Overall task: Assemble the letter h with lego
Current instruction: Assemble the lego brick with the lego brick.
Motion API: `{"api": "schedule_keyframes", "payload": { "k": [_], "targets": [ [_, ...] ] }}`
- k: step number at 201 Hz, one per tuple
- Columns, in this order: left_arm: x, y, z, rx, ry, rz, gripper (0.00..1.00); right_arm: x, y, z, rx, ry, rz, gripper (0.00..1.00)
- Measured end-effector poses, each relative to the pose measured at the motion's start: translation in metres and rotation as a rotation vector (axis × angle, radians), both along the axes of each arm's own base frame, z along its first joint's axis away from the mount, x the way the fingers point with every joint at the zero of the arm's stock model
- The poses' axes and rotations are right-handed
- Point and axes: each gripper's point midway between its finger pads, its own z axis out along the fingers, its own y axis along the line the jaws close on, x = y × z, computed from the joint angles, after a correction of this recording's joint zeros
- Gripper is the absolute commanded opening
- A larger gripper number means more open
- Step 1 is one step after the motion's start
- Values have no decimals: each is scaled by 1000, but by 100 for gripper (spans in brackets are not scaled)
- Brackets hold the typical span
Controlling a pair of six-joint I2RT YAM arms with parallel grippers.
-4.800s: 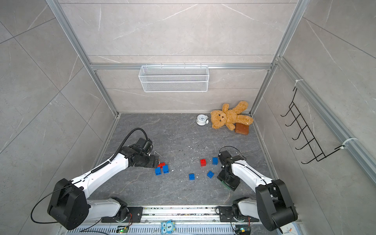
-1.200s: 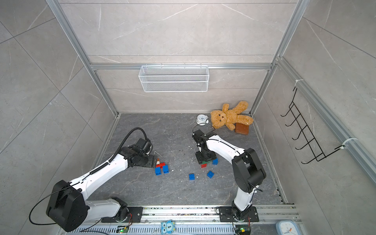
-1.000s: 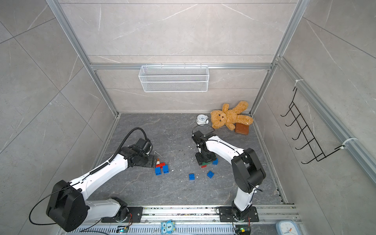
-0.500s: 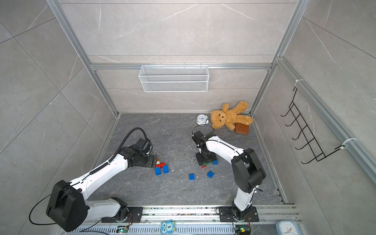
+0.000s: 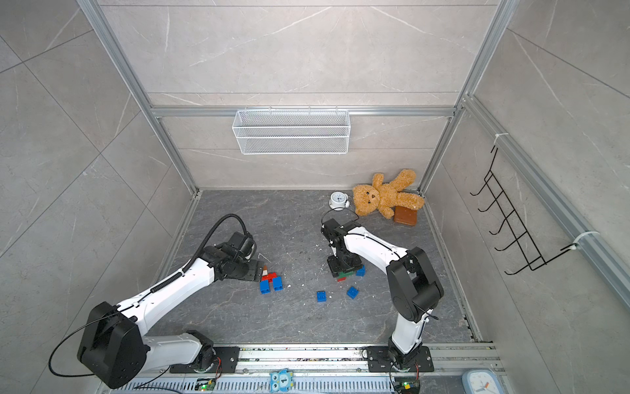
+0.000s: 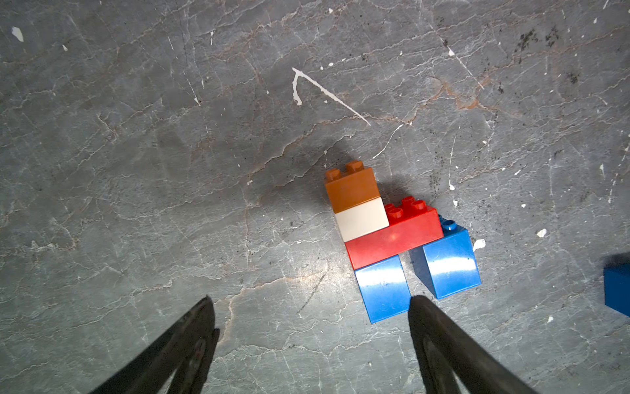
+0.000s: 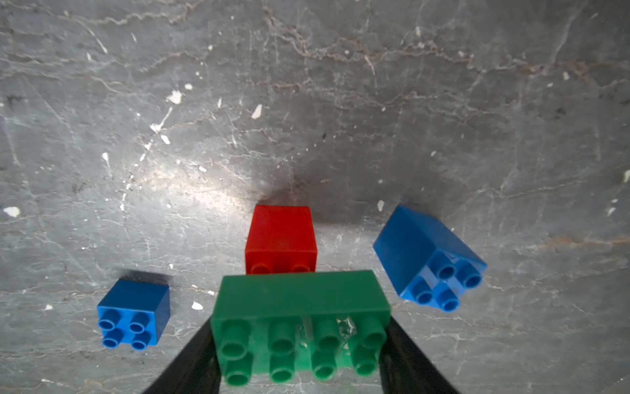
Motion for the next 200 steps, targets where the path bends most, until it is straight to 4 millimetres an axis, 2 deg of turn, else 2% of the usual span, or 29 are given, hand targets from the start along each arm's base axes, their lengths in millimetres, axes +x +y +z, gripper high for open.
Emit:
{"api": "schedule_keyframes", "payload": {
  "k": [69,101,200],
  "targets": [
    [0,0,0,0,0,-1,90,5,-6,2,-5,-7,-18,0],
    [0,0,0,0,0,-1,90,11,-2,7,6,-24,-19,0],
    [0,0,0,2,-1,0,91,7,-4,-4,-12,8,-19,0]
  ]
}}
